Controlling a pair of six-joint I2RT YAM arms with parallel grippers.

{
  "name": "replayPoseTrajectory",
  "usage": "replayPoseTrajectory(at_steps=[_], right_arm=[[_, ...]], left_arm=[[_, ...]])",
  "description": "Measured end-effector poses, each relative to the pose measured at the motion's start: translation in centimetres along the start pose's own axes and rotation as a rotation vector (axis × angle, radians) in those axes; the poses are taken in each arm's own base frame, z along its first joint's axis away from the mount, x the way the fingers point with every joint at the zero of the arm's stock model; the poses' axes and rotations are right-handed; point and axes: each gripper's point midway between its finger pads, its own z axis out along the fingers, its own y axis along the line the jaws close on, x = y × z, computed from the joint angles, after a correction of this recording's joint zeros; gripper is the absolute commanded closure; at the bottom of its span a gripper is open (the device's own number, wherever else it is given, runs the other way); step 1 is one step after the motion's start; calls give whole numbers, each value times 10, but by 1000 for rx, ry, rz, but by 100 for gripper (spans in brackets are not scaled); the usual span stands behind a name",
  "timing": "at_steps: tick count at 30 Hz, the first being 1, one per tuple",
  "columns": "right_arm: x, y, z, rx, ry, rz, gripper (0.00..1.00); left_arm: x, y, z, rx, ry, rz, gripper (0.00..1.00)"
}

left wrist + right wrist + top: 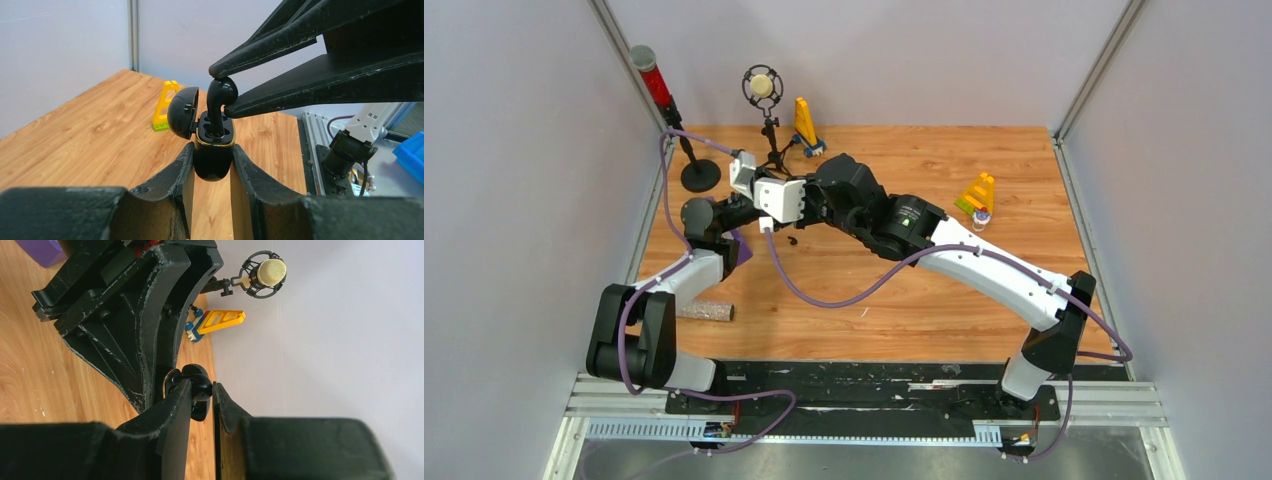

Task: Insert the wireless bluetooth earbuds into the charging case
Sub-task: Place the earbud in the charging case.

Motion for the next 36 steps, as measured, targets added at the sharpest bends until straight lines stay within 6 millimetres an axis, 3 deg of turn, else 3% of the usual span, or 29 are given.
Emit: replayPoseTrajectory(at_steps=[36], right_arm=[[-12,-8,1,84,3,-6,82]], left_arm=[[-21,-1,-2,-11,-48,-30,100]])
